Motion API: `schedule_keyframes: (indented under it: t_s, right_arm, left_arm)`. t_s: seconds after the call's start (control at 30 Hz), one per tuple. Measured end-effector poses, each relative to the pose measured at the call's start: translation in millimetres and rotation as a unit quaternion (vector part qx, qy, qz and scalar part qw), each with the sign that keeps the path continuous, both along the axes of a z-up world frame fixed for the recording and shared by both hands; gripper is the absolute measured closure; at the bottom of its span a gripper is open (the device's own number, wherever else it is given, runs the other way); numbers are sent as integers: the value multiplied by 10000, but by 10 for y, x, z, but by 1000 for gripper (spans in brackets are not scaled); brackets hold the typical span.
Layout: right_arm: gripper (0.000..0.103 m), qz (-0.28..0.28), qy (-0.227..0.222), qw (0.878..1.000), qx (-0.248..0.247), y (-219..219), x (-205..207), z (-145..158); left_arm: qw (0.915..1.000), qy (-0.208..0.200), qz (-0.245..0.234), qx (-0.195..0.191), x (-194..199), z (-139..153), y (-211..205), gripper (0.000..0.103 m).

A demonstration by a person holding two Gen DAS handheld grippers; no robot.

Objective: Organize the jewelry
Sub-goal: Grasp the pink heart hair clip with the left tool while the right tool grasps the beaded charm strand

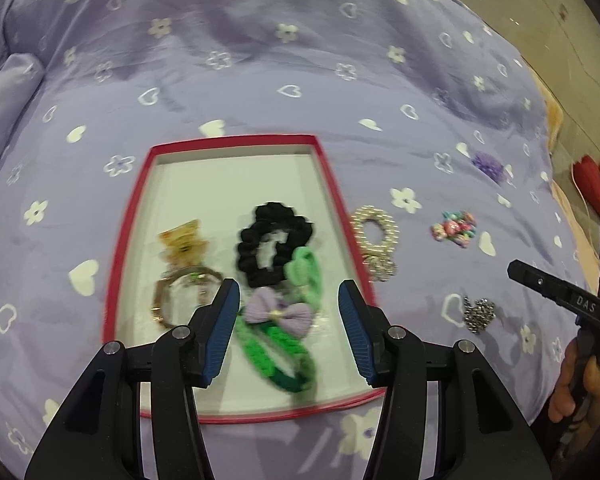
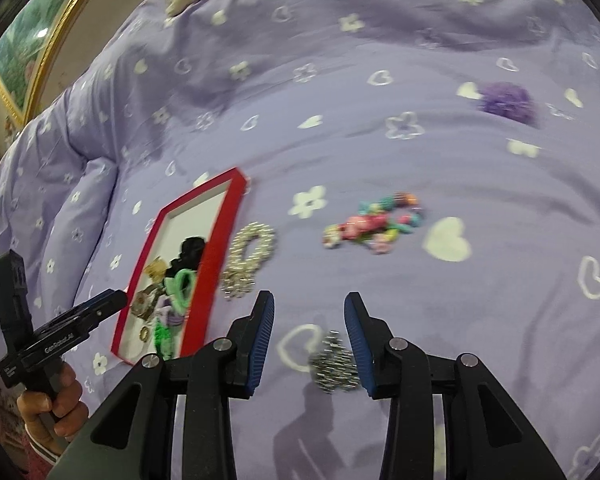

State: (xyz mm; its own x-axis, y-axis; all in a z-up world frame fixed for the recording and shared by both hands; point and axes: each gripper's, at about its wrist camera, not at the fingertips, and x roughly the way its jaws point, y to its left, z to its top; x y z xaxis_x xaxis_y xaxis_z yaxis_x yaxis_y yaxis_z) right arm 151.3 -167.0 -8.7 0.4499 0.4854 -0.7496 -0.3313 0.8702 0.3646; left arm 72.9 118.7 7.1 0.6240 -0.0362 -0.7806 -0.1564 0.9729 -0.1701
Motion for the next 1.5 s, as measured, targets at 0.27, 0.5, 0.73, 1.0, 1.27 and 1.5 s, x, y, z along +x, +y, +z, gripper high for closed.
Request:
schedule_keyframes:
  t_s: [0.27, 0.5, 0.73, 1.0, 1.27, 1.5]
  right_arm:
    - [64, -321, -1, 9995, -19, -326, 33, -21]
    - [64, -444, -2, 9990, -8, -434, 148, -42]
    - [64, -423, -31, 9991, -70, -454, 356, -67]
    - [64, -348, 177, 9992, -131, -388, 775, -227]
    - [70, -88, 489, 9981, -351, -229, 1131, -441]
    - [95, -66, 465, 9977, -488, -219, 1207, -515]
  left_arm:
    - [9994, 0, -337, 77, 150, 37, -290, 52]
    - [9958, 28, -889, 212, 340, 32, -601, 51]
    - [9893, 174, -1434, 213, 615, -83, -895, 51]
    - [9803, 420, -1924, 157, 1097, -294, -1211, 51]
    - [9733, 702, -2178, 188, 1482, -536, -1451, 51]
    - [9705, 698, -2288, 305, 1624, -527, -1608, 51]
